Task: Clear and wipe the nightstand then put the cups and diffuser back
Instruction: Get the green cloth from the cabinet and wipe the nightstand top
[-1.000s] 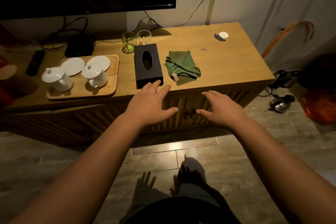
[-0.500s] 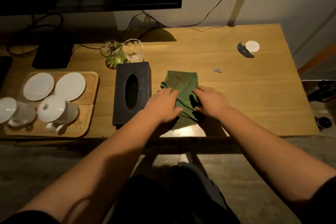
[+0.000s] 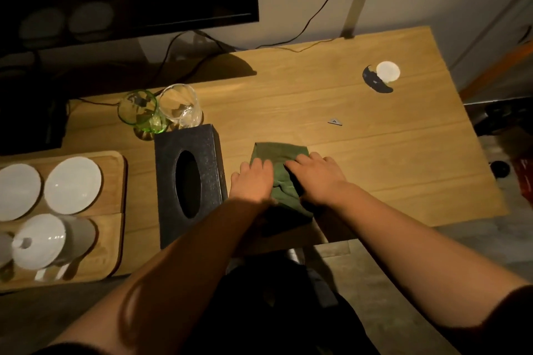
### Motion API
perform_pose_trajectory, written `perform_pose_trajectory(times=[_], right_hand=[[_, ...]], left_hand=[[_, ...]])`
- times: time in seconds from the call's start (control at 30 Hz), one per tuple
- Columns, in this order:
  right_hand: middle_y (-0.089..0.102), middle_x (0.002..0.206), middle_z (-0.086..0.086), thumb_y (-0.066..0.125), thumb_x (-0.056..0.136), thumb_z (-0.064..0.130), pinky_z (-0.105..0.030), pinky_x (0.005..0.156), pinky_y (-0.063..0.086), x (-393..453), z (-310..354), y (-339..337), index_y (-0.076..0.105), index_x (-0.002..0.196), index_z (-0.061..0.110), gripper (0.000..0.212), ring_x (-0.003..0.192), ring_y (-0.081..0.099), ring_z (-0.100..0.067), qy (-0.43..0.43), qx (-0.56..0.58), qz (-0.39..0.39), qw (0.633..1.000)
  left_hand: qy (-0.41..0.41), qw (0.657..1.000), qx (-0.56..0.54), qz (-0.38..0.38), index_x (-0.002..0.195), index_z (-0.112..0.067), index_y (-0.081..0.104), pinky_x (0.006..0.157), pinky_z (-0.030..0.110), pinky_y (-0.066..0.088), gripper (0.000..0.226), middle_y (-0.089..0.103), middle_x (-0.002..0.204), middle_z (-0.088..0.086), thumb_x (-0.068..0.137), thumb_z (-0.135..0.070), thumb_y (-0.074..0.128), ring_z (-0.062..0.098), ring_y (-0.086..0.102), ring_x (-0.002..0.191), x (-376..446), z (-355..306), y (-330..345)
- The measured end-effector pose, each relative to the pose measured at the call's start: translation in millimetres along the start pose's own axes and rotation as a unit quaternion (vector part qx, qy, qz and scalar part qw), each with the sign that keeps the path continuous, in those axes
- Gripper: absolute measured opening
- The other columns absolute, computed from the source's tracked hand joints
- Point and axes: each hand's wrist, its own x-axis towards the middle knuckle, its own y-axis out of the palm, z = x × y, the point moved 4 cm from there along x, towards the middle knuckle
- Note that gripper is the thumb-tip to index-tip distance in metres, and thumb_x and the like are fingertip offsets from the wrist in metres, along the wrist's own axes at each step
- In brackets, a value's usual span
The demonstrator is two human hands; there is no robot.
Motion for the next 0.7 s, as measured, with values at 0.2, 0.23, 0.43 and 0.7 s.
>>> perform_pose_trajectory(times=[0.2,0.23,0.43,0.7], right_hand=[[0.055,0.110,-0.006,0.066,0.078,0.036,-0.037,0.081,0.042,-43,20,5,0.056,0.112,0.022,0.038,0.108,0.050,-0.028,0.079,0.055,-0.019,0.995],[0.055,0.107,-0.007,0.066,0.077,0.035,-0.036,0.079,0.043,-52,22,3,0.058,0.107,0.021,0.034,0.106,0.050,-0.029,0.100,0.083,-0.041,0.991],[0.060,0.083,0.000,0.074,0.071,0.021,-0.028,0.057,0.041,-147,44,-12,0.052,0.086,0.025,0.026,0.082,0.062,-0.024,0.205,0.319,-0.139,0.915],[0.067,0.083,-0.002,0.081,0.075,0.014,-0.020,0.049,0.047,-321,103,-5,0.062,0.099,0.018,0.031,0.063,0.064,-0.006,0.287,0.636,-0.341,0.630]], left_hand=[[0.104,0.993,0.052,0.011,0.115,-0.018,0.047,0.081,0.041,0.040,0.032,0.055,0.116,0.010,0.087,-0.027,0.058,0.032,0.049,0.111,-23,-6,-6],[0.129,0.990,0.052,0.004,0.115,-0.018,0.049,0.080,0.041,0.041,0.030,0.054,0.114,0.010,0.086,-0.026,0.056,0.032,0.049,0.109,-29,-7,-11],[0.314,0.945,-0.081,0.031,0.097,-0.019,0.056,0.068,0.038,0.049,0.019,0.063,0.093,0.006,0.082,-0.026,0.065,0.027,0.058,0.087,-84,-14,-53],[0.417,0.860,-0.236,0.172,0.099,-0.019,0.062,0.072,0.035,0.053,0.028,0.069,0.093,0.003,0.078,-0.026,0.079,0.019,0.066,0.085,-174,-65,-73]])
